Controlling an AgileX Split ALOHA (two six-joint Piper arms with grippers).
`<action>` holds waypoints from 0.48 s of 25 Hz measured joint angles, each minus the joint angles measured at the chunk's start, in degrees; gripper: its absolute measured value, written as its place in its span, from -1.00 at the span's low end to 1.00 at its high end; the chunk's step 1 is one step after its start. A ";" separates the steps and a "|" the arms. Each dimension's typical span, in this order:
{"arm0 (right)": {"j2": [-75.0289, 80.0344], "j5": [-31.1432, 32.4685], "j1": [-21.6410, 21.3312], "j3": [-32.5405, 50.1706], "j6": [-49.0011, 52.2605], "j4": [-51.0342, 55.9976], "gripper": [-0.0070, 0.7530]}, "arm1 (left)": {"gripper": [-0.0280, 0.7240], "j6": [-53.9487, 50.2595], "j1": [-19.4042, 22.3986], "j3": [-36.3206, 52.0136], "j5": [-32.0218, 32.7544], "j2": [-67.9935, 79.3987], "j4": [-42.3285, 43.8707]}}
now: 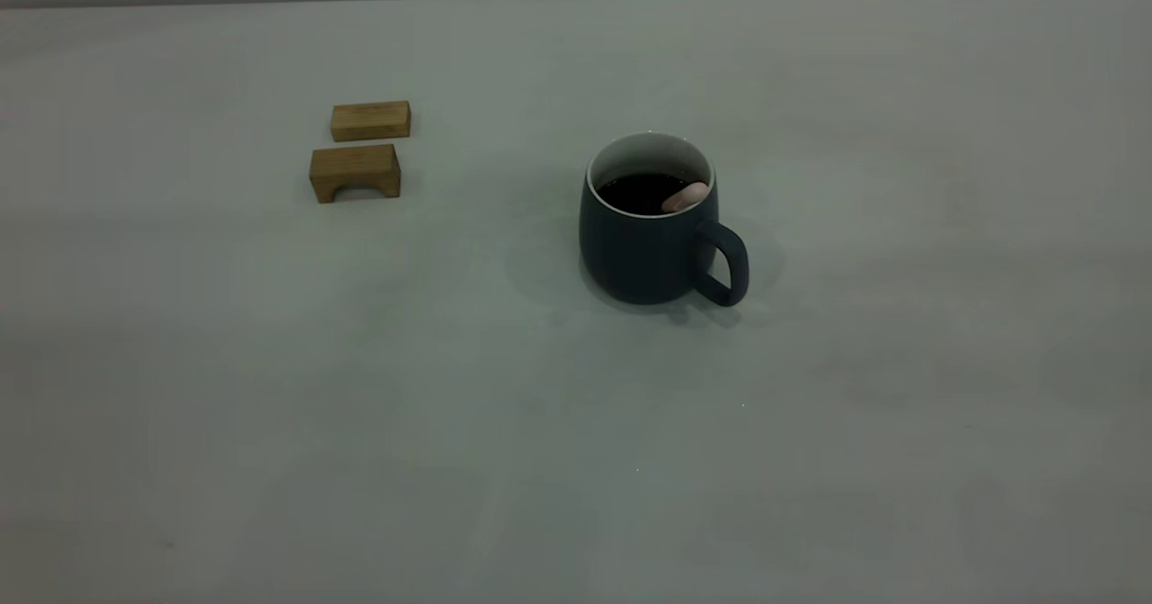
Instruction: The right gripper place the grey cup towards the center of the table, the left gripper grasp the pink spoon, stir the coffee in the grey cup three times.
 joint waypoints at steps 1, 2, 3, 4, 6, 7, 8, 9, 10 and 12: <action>0.00 0.00 0.00 0.00 0.00 0.00 -0.36 | 0.35 0.14 0.00 0.55 -0.15 -2.78 -0.42; 0.00 0.00 0.00 0.00 -0.06 0.00 -0.36 | 0.35 0.15 0.00 1.32 -0.47 -5.00 -0.97; 0.00 0.00 0.00 0.00 -0.06 0.00 -0.36 | 0.35 0.20 0.00 2.24 -0.80 -7.49 -1.43; 0.00 0.00 0.00 0.00 -0.06 0.00 -0.36 | 0.35 0.27 0.00 3.06 -1.18 -9.74 -1.89; 0.00 0.00 0.00 0.00 -0.06 0.00 -0.36 | 0.35 0.85 0.22 4.52 -1.17 -13.00 -2.65; 0.00 0.00 0.00 0.00 -0.06 0.00 -0.36 | 0.35 1.29 0.49 4.64 -1.23 -14.30 -2.87; 0.00 0.00 0.00 0.00 -0.06 0.00 -0.36 | 0.35 1.80 0.89 4.64 -1.35 -15.33 -3.00; 0.00 0.00 0.00 0.00 -0.06 0.00 -0.36 | 0.35 2.47 1.08 4.75 -1.35 -16.02 -3.20; 0.00 0.00 0.00 0.00 -0.06 0.00 -0.36 | 0.35 3.43 1.15 5.09 -1.35 -16.68 -3.54; 0.00 0.00 0.00 0.00 -0.06 0.00 -0.36 | 0.35 5.68 1.19 5.47 -1.35 -17.77 -4.84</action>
